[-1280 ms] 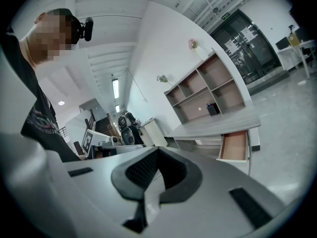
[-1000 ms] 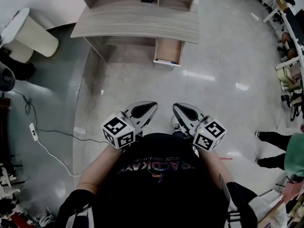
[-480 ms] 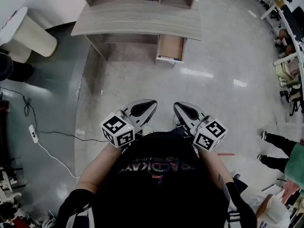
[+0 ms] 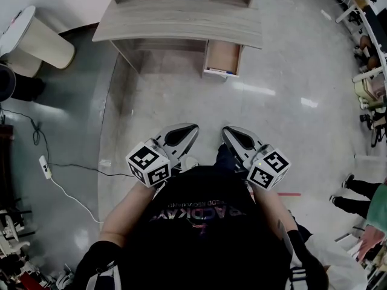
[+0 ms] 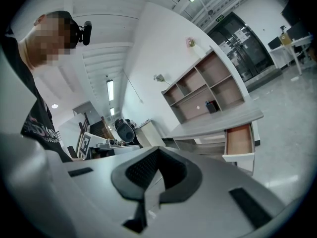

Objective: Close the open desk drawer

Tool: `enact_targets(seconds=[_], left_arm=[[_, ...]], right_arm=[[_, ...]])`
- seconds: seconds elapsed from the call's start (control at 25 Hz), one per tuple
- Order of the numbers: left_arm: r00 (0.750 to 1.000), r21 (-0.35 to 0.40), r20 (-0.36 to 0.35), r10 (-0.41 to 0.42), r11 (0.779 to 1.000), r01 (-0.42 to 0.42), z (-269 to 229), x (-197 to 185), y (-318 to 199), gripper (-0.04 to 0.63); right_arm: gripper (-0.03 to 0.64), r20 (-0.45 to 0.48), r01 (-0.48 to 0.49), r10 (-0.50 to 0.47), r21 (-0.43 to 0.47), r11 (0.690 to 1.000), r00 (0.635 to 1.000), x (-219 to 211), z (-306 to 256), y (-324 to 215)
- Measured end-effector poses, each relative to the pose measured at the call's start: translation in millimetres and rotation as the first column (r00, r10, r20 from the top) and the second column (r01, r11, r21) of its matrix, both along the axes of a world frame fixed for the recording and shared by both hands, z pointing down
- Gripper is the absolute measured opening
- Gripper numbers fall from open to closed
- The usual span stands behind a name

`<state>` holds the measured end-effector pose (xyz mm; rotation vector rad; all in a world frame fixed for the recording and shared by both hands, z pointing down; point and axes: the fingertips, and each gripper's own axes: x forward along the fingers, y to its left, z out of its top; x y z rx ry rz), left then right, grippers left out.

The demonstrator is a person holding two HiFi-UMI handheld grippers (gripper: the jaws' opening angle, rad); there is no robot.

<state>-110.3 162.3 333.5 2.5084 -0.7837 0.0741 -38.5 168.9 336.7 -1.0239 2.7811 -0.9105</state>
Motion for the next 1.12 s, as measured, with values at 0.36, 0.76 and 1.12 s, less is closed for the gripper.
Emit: enact_targets(seconds=[0.36, 0.76, 1.12], left_arm=[[0.996, -0.010, 0.010, -0.087, 0.996, 0.087, 4, 3, -41, 0.011], [0.989, -0.017, 0.033, -0.147, 0.989, 0.147, -1, 35, -112, 0.011], [0.976, -0.014, 0.079, -0.205, 0.978, 0.206, -3, 63, -175, 0.011]], right_arm=[[0.015, -0.015, 0.051, -0.051, 0.009, 0.999, 0.999, 11, -6, -54], [0.015, -0.009, 0.069, -0.069, -0.011, 0.998, 0.998, 51, -9, -130], [0.015, -0.005, 0.093, -0.093, -0.020, 0.995, 0.996, 89, -8, -198]])
